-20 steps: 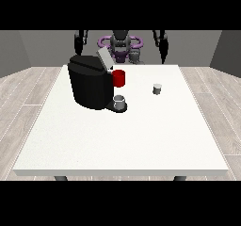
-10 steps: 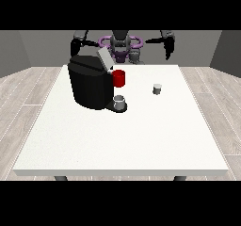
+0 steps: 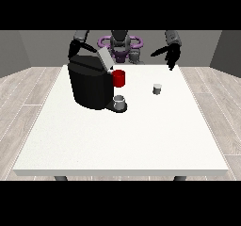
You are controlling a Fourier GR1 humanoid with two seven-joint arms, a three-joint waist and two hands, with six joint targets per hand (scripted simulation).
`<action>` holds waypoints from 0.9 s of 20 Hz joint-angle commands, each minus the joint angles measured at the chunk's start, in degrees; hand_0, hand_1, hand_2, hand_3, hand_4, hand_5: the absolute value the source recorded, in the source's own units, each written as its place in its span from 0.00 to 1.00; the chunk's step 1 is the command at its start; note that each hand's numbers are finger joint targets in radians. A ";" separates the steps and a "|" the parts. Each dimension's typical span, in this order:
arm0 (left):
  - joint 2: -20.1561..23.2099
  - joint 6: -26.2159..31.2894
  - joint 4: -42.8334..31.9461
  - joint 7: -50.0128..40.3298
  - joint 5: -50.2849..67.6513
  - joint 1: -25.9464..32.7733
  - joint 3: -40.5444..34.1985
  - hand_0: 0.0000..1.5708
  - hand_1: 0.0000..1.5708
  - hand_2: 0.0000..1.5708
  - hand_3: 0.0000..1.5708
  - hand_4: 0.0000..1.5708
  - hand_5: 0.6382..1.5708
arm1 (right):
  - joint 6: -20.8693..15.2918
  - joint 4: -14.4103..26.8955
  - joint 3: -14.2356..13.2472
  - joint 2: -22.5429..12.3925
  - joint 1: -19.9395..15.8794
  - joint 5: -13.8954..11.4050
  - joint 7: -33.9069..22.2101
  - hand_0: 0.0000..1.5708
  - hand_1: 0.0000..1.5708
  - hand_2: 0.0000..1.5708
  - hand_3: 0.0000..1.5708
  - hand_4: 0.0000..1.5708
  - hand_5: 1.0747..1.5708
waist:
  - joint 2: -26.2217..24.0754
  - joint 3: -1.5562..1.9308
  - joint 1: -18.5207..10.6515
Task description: Insert the coffee pod into the coffee machine and close the lid
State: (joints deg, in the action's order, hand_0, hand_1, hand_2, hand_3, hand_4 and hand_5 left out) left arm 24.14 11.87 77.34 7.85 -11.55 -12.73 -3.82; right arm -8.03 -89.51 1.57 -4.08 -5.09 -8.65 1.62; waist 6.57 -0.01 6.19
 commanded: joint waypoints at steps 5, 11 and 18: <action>6.07 1.79 -11.49 -1.70 -5.65 -9.22 -1.18 0.00 0.00 0.00 0.00 0.00 1.00 | 0.61 -1.28 3.45 2.35 -3.32 -0.78 -0.26 0.00 0.00 0.00 0.00 0.00 1.00 | 6.64 -0.01 5.92; 5.62 2.47 -18.71 0.45 -9.75 -13.63 0.82 0.00 0.00 0.00 0.00 0.00 1.00 | -3.43 1.89 3.73 3.96 -7.18 -3.88 -5.11 0.00 0.00 0.00 0.00 0.00 1.00 | 8.42 -0.01 3.24; 4.19 -1.71 -25.71 1.45 -16.06 -18.62 1.84 0.00 0.00 0.27 0.00 0.00 1.00 | -2.21 6.87 1.59 3.61 -9.63 -2.51 -3.27 0.00 0.00 0.00 0.00 0.00 1.00 | 8.56 0.01 2.66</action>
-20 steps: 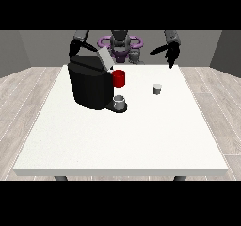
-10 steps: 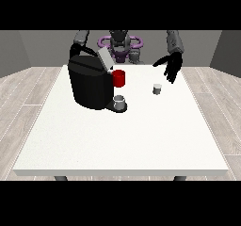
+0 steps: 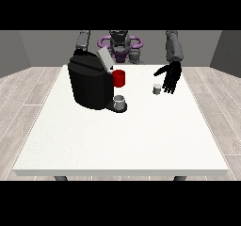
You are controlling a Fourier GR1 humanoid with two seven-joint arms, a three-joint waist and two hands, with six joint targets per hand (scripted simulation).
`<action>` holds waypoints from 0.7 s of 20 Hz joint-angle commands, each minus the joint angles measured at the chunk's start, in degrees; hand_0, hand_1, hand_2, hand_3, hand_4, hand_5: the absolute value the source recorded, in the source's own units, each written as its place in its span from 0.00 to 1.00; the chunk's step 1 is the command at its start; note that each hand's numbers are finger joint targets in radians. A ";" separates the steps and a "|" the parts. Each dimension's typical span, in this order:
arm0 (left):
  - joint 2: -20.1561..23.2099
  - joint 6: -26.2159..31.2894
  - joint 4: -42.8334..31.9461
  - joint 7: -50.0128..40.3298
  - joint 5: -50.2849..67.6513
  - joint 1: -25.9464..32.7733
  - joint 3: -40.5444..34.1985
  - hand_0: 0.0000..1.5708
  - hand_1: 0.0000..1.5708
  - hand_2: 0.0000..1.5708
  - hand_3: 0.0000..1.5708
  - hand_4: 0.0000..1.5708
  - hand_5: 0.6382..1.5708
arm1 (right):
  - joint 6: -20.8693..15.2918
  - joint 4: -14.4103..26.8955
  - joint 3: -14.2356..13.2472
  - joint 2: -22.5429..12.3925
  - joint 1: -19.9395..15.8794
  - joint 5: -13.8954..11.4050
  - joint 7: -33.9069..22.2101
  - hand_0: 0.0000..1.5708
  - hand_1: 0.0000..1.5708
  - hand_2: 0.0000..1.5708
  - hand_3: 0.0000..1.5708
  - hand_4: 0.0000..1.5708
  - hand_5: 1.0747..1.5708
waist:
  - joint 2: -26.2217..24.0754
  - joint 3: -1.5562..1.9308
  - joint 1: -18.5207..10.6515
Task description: Insert the coffee pod into the coffee machine and close the lid
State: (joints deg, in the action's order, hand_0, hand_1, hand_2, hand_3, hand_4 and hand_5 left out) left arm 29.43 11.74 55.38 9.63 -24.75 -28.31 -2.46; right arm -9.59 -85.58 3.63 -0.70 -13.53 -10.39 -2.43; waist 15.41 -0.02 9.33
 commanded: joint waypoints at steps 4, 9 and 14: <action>-3.65 -7.02 -3.73 1.38 -6.59 -3.92 2.10 0.60 0.60 0.62 0.42 0.00 1.00 | 0.85 6.96 -2.65 -1.02 -1.97 0.80 3.40 0.00 0.00 0.00 0.00 0.00 1.00 | 0.19 0.02 -1.05; -0.20 -9.51 -7.80 5.21 -11.23 -7.16 2.69 0.68 0.68 0.72 0.59 0.30 1.00 | 1.67 4.58 -0.75 -0.36 -3.06 0.52 0.23 0.00 0.00 0.00 0.00 0.00 1.00 | 0.76 0.00 1.23; -3.67 -13.02 -11.61 4.01 -18.01 -4.82 7.54 0.48 0.48 0.61 0.52 0.22 1.00 | 2.45 4.84 -0.58 0.09 -2.95 1.70 1.30 0.00 0.00 0.00 0.00 0.00 1.00 | 0.20 0.00 1.73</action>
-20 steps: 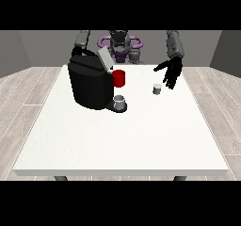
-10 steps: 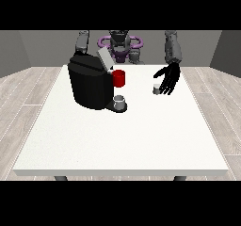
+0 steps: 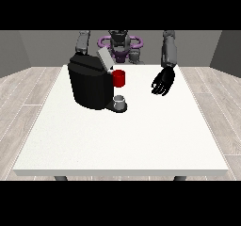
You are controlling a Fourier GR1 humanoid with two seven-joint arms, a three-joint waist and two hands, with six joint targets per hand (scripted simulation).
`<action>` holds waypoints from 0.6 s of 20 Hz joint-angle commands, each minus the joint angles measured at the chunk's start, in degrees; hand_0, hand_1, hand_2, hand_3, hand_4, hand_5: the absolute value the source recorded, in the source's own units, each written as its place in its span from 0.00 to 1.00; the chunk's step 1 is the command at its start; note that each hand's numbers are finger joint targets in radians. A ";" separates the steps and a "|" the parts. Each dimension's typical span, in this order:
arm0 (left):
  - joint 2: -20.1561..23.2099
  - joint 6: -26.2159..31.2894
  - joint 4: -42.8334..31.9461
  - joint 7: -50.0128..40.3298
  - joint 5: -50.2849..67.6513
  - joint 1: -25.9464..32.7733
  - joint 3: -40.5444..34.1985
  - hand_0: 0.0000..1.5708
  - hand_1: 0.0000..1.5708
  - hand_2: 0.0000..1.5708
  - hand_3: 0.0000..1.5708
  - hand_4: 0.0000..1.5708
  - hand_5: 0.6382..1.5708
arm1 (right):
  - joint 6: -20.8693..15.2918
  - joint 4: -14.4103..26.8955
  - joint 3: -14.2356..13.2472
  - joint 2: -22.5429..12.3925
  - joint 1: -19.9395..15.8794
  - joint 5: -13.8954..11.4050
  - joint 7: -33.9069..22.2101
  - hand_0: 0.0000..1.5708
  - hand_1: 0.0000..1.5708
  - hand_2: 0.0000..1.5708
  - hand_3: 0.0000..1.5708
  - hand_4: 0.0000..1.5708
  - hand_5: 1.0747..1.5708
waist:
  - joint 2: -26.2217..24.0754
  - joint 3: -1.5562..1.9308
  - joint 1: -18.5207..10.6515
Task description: Insert the coffee pod into the coffee machine and close the lid
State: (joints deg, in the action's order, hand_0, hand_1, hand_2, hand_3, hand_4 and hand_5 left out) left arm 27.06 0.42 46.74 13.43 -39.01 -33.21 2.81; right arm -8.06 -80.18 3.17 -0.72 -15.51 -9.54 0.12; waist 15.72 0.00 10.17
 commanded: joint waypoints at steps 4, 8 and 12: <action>1.66 1.53 -4.50 0.68 -6.69 -1.29 3.48 0.56 0.56 0.64 0.52 0.18 1.00 | 0.42 3.57 -1.95 -0.59 -0.48 0.84 2.14 0.00 0.00 0.00 0.00 0.00 1.00 | -0.33 0.00 -0.73; 2.93 3.38 -8.30 0.94 -7.76 -4.48 2.23 0.46 0.46 0.61 0.54 0.25 1.00 | 2.02 3.82 -2.07 -1.34 0.23 1.88 2.61 0.00 0.00 0.00 0.00 0.00 1.00 | -0.18 -0.01 0.72; 0.24 4.77 -10.28 1.65 -8.72 -5.28 2.79 0.58 0.58 0.67 0.61 0.26 1.00 | -3.15 4.34 -0.59 -0.29 0.17 -2.77 -1.33 0.00 0.00 0.00 0.00 0.00 1.00 | -2.77 -0.02 -0.31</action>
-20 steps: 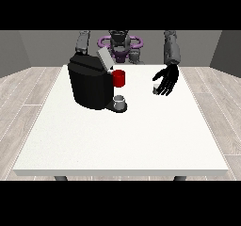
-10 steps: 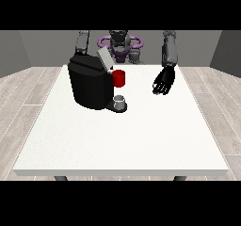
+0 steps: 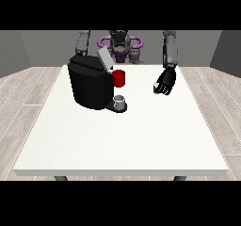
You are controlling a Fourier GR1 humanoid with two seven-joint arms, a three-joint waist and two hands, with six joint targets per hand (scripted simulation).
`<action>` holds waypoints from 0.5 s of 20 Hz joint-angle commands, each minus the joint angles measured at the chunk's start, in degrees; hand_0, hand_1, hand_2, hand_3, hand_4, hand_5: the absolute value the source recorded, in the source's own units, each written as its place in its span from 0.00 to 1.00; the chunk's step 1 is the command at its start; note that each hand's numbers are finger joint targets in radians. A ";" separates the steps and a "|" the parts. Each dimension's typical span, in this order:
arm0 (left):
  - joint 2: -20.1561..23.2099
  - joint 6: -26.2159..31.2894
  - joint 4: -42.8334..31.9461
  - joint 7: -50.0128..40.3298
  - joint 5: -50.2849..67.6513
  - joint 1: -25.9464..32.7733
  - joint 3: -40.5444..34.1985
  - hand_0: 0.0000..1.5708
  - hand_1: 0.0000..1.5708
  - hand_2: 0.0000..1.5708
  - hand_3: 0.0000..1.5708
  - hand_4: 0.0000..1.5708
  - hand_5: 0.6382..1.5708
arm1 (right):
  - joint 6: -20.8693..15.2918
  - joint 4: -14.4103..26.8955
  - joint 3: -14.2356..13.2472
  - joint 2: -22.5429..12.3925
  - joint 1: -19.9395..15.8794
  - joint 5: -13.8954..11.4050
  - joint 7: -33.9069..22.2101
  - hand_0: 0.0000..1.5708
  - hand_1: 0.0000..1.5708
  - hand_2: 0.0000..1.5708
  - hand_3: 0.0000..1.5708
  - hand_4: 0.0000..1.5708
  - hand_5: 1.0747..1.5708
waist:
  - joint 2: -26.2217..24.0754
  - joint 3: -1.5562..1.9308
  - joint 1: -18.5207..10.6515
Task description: Insert the coffee pod into the coffee machine and close the lid
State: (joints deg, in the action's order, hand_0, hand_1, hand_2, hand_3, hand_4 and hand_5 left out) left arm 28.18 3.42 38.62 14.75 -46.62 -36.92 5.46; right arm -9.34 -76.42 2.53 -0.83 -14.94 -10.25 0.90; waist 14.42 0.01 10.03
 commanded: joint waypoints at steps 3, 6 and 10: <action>-2.40 -3.23 -2.00 2.79 -2.45 -0.21 0.05 0.73 0.73 0.80 0.74 0.30 1.00 | -0.76 1.08 -1.55 -1.56 -0.36 -1.01 -1.16 0.00 0.00 0.00 0.00 0.00 1.00 | -2.24 -0.03 -1.06; -3.59 0.01 -1.55 2.80 1.27 -3.80 -2.94 0.87 0.87 0.87 0.83 0.31 1.00 | -2.66 3.15 -1.07 -1.03 -0.52 -2.99 -1.72 0.00 0.00 0.00 0.00 0.00 1.00 | -2.59 -0.02 -1.52; -5.08 3.73 -1.71 4.94 3.83 -4.71 -4.43 0.92 0.92 0.91 0.86 0.33 1.00 | -1.47 4.42 -1.28 -0.98 0.52 -2.04 -1.24 0.00 0.00 0.00 0.00 0.00 1.00 | -4.20 -0.02 -1.50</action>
State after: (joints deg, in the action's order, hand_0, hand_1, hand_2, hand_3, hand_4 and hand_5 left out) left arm 24.18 4.58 37.42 18.56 -44.77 -40.40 2.68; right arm -11.21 -72.88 1.18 -1.70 -15.25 -12.20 0.09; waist 11.65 0.00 8.37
